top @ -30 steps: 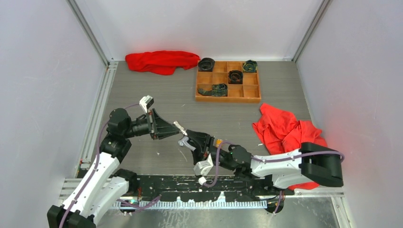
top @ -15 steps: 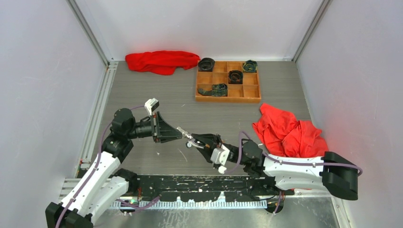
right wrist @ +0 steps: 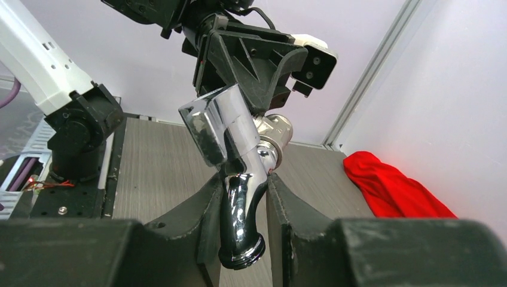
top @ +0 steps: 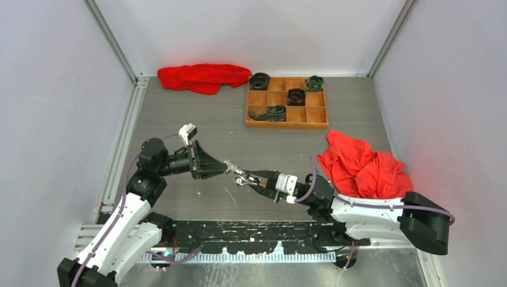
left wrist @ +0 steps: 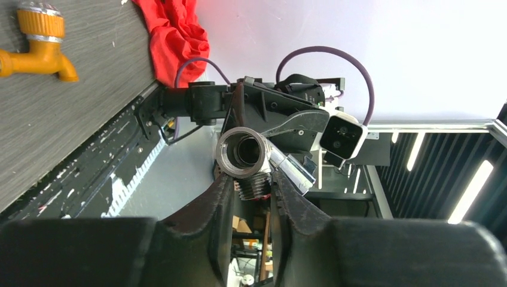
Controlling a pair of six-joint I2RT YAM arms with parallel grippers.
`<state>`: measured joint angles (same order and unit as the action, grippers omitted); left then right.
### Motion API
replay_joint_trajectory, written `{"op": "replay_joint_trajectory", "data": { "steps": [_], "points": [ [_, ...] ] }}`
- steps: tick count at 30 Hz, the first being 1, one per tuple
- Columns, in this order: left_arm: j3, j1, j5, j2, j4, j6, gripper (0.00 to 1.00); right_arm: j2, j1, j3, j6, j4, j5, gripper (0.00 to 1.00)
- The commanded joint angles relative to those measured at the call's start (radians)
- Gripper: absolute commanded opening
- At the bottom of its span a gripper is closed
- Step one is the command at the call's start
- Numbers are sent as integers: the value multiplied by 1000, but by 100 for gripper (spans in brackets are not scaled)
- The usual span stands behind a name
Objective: Install the water faucets
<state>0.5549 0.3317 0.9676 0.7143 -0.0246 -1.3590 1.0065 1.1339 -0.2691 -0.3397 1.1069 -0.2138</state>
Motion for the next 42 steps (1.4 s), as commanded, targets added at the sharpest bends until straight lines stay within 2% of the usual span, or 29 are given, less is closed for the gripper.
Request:
{"op": "replay_joint_trajectory", "data": {
  "steps": [1, 5, 8, 18, 22, 25, 28, 31, 34, 36, 39, 40, 42],
  "points": [
    [55, -40, -52, -20, -20, 76, 32, 5, 1, 6, 63, 153, -20, 0],
    [63, -39, -44, -16, 0, 85, 58, 34, -1, 1, 51, 189, -9, 0],
    [65, -40, -34, -9, 1, 86, 67, 58, -9, -1, 53, 215, -8, 0],
    [49, -39, -6, 22, 22, 88, 71, 137, -29, 10, 62, 350, 44, 0],
    [79, -40, -17, 29, 86, 120, 71, 175, -49, 41, 103, 495, 67, 0],
    [131, -41, -46, 31, 174, 171, 71, 180, -87, 65, 161, 578, 65, 0],
    [151, -41, -81, 26, 217, 179, 72, 158, -121, 74, 202, 580, 66, 0],
    [143, -42, -192, -7, 268, 188, 72, 150, -176, 70, 302, 578, 57, 0],
    [145, -41, -223, -28, 259, 230, 72, 129, -221, 36, 444, 484, 83, 0],
    [206, -41, -266, -27, 402, 353, 73, 91, -240, -4, 504, 326, 83, 0],
    [277, -41, -352, -56, 548, 553, 77, 8, -268, -98, 625, 12, 90, 0],
    [283, -41, -362, -71, 560, 591, 78, -23, -287, -153, 711, -131, 92, 0],
    [277, -42, -346, -97, 545, 645, 79, -35, -327, -275, 784, -409, 61, 0]
  ]
}}
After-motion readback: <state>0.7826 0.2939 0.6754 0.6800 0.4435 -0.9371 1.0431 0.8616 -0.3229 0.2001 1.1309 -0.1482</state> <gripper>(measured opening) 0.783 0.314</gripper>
